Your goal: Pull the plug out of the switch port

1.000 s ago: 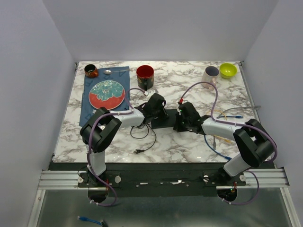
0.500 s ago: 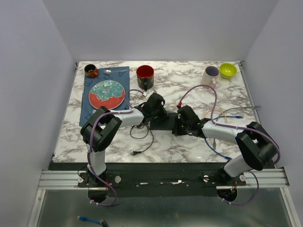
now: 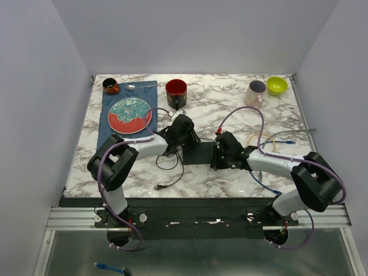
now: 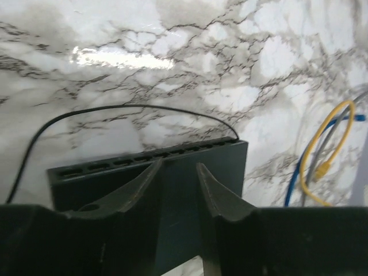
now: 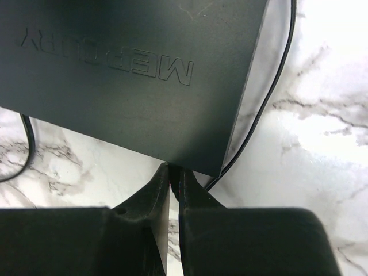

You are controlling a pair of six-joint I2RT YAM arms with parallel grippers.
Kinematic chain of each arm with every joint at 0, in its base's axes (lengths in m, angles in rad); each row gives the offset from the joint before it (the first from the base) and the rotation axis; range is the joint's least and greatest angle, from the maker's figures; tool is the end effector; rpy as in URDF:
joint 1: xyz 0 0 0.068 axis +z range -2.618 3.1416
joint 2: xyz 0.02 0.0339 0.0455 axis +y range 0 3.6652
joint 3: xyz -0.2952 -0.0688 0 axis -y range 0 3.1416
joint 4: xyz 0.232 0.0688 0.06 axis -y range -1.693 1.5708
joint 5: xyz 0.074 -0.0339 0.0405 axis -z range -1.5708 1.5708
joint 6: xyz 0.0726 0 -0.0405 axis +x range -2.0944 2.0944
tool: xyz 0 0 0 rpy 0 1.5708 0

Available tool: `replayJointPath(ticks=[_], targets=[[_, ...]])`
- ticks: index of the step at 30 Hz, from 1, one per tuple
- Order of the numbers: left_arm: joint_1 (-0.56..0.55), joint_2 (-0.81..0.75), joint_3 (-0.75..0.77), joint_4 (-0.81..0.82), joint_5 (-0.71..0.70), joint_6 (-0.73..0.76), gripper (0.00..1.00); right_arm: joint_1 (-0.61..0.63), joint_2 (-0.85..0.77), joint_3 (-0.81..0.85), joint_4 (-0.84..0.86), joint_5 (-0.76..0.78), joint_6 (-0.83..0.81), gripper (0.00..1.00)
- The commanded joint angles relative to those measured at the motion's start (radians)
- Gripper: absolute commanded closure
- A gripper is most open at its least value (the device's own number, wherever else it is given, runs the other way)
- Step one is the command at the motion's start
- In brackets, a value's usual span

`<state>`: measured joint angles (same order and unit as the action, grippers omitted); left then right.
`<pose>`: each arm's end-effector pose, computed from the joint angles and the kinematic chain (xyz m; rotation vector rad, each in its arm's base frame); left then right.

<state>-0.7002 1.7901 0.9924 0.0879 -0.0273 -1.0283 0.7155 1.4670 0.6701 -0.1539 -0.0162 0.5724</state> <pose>0.3074 -0.2565 0.1820 -0.4129 2.4008 -0.8293 0.2103 0.1843 0.1638 -0.1931 2.6001 0.5183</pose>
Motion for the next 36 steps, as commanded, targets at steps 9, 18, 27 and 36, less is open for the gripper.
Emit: replayJointPath(ticks=[9,18,27,36], targets=[[-0.168,-0.25,-0.163,-0.047,-0.2,0.342,0.33,0.01,0.01,0.1,-0.164,0.061,-0.031,0.99],[-0.304,-0.235,-0.198,0.039,-0.352,0.533,0.25,0.004,-0.02,0.108,-0.174,0.07,-0.068,0.99],[-0.344,-0.186,-0.207,0.059,-0.347,0.583,0.3,-0.001,-0.007,0.071,-0.153,0.075,-0.068,0.99],[-0.389,-0.091,-0.233,0.125,-0.405,0.602,0.31,-0.002,0.007,0.037,-0.104,0.056,-0.042,0.99]])
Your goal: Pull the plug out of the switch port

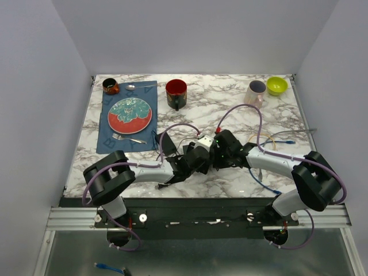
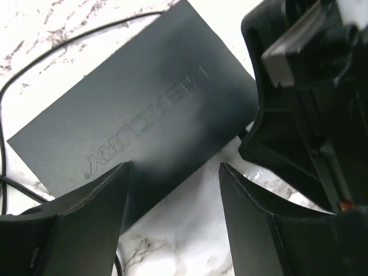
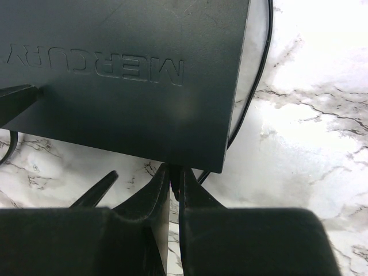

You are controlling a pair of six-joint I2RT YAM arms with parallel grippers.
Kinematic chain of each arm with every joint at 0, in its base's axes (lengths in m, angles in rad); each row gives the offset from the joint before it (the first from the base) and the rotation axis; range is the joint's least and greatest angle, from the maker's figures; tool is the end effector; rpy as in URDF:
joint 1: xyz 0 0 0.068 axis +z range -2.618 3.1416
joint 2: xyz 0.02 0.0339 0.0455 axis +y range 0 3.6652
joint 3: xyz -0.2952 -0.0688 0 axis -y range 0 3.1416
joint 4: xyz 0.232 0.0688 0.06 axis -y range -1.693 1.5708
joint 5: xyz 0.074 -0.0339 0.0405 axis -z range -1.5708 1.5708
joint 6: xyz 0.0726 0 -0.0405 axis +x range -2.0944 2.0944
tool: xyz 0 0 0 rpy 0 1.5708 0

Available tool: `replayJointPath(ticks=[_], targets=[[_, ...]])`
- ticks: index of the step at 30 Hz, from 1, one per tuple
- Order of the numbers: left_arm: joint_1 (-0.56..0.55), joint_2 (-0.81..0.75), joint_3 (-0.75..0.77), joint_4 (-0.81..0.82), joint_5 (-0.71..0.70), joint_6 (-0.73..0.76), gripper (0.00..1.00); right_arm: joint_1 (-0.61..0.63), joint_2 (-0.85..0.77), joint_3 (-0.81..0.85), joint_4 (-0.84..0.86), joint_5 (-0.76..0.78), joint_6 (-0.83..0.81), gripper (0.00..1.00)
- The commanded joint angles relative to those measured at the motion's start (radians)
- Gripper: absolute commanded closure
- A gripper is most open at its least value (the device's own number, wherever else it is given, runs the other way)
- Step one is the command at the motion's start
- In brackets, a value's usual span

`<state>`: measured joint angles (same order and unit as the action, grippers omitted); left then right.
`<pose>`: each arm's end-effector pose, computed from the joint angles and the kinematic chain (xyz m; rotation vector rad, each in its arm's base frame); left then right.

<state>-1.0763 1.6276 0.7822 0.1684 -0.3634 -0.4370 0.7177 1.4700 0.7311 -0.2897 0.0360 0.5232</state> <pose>0.1870 -0.2924 0.1856 0.5125 2.1711 -0.4342 0.2110 0.1807 0.1698 -0.2444 2.6419 0.3899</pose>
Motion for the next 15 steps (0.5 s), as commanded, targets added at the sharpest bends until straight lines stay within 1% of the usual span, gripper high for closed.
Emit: replayJointPath(ticks=[1,7,9,15], targets=[[-0.016,0.084,-0.02,0.046,-0.08,0.012,0.32,-0.004,0.003,-0.025,0.034,0.005,0.008,0.99],[-0.024,0.156,-0.012,0.048,-0.18,-0.014,0.35,-0.004,-0.017,-0.055,0.052,-0.013,0.015,0.99],[-0.024,0.188,0.002,0.025,-0.222,-0.025,0.37,-0.004,-0.017,-0.062,0.063,-0.027,0.023,0.99],[-0.024,0.218,0.009,-0.006,-0.267,-0.058,0.38,-0.006,-0.034,-0.084,0.07,-0.031,0.021,0.99]])
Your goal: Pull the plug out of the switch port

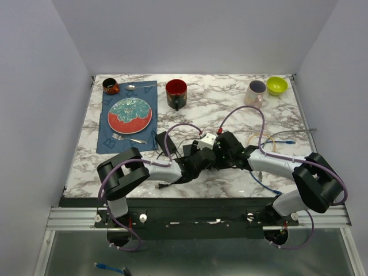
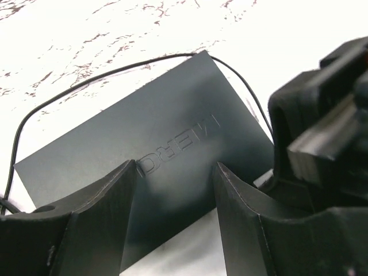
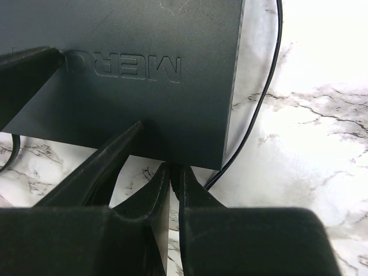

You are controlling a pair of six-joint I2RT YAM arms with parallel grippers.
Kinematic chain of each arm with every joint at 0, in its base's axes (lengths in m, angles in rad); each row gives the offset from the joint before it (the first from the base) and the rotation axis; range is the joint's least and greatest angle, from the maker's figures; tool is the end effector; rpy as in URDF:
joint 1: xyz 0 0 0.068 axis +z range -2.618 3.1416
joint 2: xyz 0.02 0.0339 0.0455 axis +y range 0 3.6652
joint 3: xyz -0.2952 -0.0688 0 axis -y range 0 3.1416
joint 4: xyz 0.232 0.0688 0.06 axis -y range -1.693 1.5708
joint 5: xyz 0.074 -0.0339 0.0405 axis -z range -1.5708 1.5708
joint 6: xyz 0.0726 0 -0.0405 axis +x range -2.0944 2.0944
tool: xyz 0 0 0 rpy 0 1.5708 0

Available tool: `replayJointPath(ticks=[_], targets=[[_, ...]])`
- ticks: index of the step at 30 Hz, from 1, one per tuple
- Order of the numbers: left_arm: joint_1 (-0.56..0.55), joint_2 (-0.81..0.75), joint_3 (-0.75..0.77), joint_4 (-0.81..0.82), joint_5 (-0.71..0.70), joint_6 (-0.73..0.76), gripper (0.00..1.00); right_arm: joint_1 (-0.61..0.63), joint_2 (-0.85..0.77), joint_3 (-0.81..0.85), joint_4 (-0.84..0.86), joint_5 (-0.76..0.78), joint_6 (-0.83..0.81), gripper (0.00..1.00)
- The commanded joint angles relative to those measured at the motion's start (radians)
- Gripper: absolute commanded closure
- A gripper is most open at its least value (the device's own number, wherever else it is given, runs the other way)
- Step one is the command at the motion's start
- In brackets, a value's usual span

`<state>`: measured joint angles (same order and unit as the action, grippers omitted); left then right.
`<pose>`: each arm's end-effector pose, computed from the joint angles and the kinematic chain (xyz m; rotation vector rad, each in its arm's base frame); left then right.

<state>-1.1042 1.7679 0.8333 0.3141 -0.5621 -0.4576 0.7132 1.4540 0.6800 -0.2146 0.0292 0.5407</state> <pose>0.2028 -0.3167 0.1733 0.3677 2.0694 -0.3266 0.2086 0.1777 0.1650 -0.2143 2.6119 0.4296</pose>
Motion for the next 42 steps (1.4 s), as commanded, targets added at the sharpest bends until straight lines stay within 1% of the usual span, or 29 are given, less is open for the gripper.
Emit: replayJointPath(ticks=[1,4,6,16,26,37,40,42], targets=[[0.004,0.08,-0.042,-0.155,-0.077,-0.041,0.38,0.0,-0.02,-0.036,-0.003,-0.025,0.002,0.99],[0.004,0.093,-0.034,-0.171,-0.087,-0.061,0.38,0.0,-0.027,-0.053,0.001,-0.023,0.004,0.99],[0.004,0.108,-0.02,-0.185,-0.085,-0.072,0.38,0.002,-0.03,-0.083,0.017,-0.058,0.013,0.99],[0.015,0.157,0.023,-0.23,-0.036,-0.134,0.39,0.002,-0.047,-0.14,0.044,-0.094,0.068,0.99],[0.037,0.168,0.024,-0.214,0.016,-0.173,0.44,0.008,-0.061,-0.197,0.043,-0.117,0.146,0.99],[0.047,0.186,0.03,-0.208,0.042,-0.205,0.46,0.017,-0.089,-0.254,0.038,-0.164,0.205,0.99],[0.049,0.188,0.032,-0.207,0.039,-0.208,0.46,0.017,-0.115,-0.263,0.031,-0.146,0.222,0.99],[0.049,0.177,0.029,-0.207,0.028,-0.211,0.46,0.015,-0.161,-0.244,-0.006,-0.115,0.225,0.99]])
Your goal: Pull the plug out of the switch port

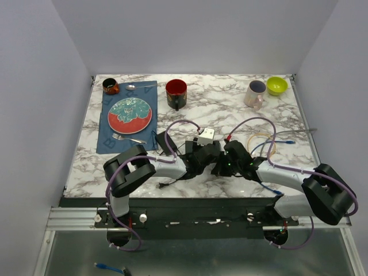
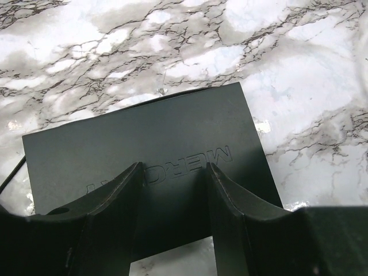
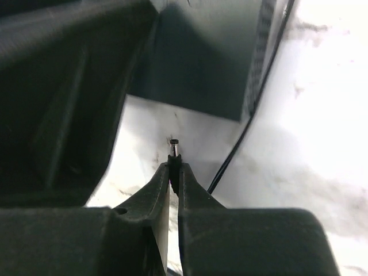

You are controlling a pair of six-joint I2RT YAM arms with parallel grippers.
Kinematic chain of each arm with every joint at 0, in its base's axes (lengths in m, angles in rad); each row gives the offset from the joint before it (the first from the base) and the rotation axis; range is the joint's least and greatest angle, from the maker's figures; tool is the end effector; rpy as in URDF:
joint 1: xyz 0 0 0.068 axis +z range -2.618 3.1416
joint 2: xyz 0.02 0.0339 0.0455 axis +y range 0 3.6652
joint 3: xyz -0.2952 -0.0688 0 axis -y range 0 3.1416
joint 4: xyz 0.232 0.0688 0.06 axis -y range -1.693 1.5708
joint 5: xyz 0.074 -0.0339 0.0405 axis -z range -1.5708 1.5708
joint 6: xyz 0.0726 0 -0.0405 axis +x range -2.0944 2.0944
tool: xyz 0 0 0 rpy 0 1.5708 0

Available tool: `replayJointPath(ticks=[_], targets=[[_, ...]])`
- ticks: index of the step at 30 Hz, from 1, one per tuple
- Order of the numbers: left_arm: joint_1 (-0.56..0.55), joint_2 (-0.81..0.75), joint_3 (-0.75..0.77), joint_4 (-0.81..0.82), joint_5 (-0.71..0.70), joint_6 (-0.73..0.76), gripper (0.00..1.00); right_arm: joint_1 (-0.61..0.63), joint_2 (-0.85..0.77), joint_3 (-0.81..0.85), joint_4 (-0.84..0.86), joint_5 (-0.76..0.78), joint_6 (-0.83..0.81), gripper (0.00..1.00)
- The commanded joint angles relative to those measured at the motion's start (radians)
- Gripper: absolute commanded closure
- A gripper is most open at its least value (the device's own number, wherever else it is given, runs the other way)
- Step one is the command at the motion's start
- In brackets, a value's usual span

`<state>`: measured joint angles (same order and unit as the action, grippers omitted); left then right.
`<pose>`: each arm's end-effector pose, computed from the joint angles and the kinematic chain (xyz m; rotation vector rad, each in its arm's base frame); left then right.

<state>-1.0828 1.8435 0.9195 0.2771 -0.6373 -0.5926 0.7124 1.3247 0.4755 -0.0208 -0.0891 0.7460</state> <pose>0.2223 -0.3267 0.1690 0.1719 2.0840 -0.3079 0.1780 0.1622 0.1534 0.0013 2.5847 0.7152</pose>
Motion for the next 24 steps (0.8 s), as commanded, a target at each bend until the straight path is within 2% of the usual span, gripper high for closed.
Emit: replayJointPath(ticks=[1,6,11,17,24], targets=[[0.027,0.094,-0.062,-0.17,0.094,-0.078,0.46,0.018,-0.051,-0.028,-0.221,0.047,0.019,0.99],[0.041,-0.047,-0.102,-0.188,-0.027,-0.093,0.45,0.018,-0.212,0.093,-0.405,0.224,-0.013,0.99],[0.052,-0.162,-0.094,-0.226,-0.085,-0.062,0.44,0.018,-0.248,0.237,-0.527,0.423,-0.1,0.99],[0.052,-0.271,-0.097,-0.266,-0.087,-0.075,0.43,-0.017,-0.158,0.304,-0.533,0.538,-0.143,0.99],[0.052,-0.437,-0.149,-0.334,-0.137,-0.127,0.38,-0.139,0.039,0.535,-0.467,0.666,-0.169,0.99]])
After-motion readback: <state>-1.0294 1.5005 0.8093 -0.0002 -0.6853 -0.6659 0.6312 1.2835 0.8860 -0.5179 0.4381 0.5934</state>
